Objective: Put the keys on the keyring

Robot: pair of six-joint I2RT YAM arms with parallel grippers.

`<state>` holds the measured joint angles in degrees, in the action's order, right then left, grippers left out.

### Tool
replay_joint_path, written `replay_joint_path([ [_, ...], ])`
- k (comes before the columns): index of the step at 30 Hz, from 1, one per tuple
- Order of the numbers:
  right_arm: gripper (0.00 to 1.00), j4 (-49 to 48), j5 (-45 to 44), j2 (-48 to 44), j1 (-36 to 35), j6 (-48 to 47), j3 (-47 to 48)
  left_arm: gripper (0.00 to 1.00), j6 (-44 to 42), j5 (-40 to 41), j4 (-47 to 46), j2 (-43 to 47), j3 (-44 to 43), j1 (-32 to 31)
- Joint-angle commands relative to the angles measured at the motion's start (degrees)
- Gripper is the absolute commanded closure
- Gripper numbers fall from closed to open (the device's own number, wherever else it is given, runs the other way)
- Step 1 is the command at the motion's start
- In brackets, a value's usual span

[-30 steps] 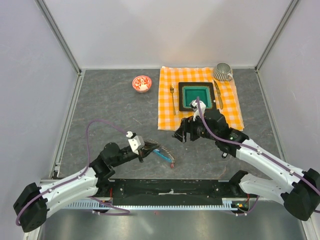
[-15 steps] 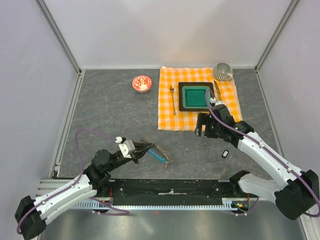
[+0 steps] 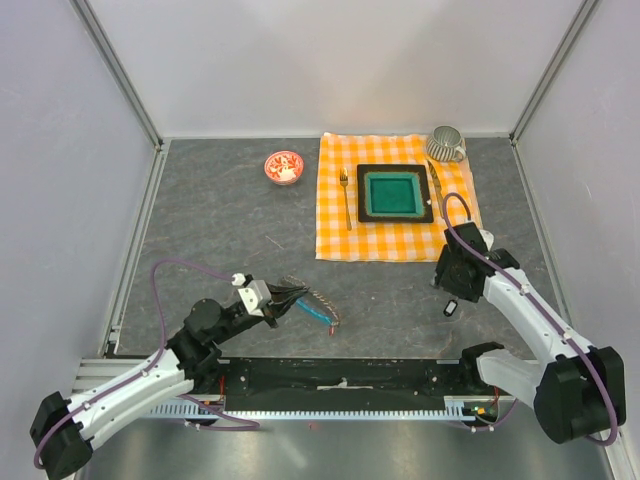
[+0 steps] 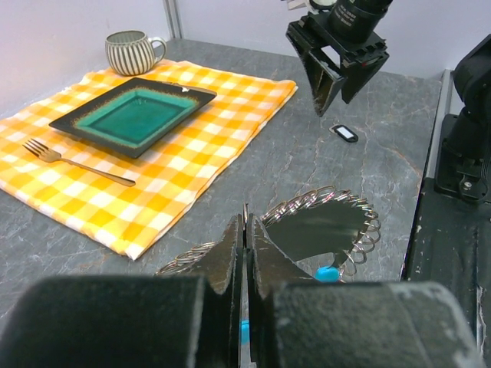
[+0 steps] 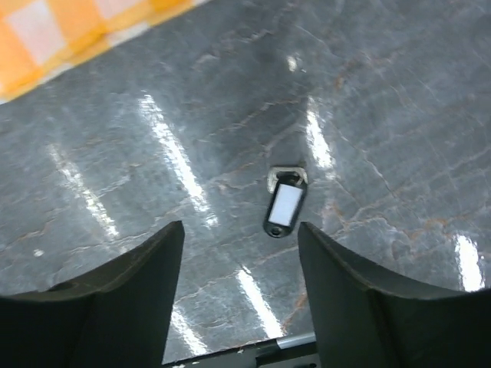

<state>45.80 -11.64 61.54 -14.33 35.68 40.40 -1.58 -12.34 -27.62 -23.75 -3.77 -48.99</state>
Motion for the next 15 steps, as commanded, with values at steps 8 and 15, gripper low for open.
replay_joint_path([
  [8,0.51,-1.23,-7.26,-2.30,1.23,9.66,-5.59,0.98,-1.67,0.39,-2.09,-0.86,-1.24,0.04],
  [15,0.66,-6.16,-10.42,-2.21,1.32,12.04,-9.28,0.98,-1.49,-0.14,-2.09,-0.86,-1.24,-0.05],
])
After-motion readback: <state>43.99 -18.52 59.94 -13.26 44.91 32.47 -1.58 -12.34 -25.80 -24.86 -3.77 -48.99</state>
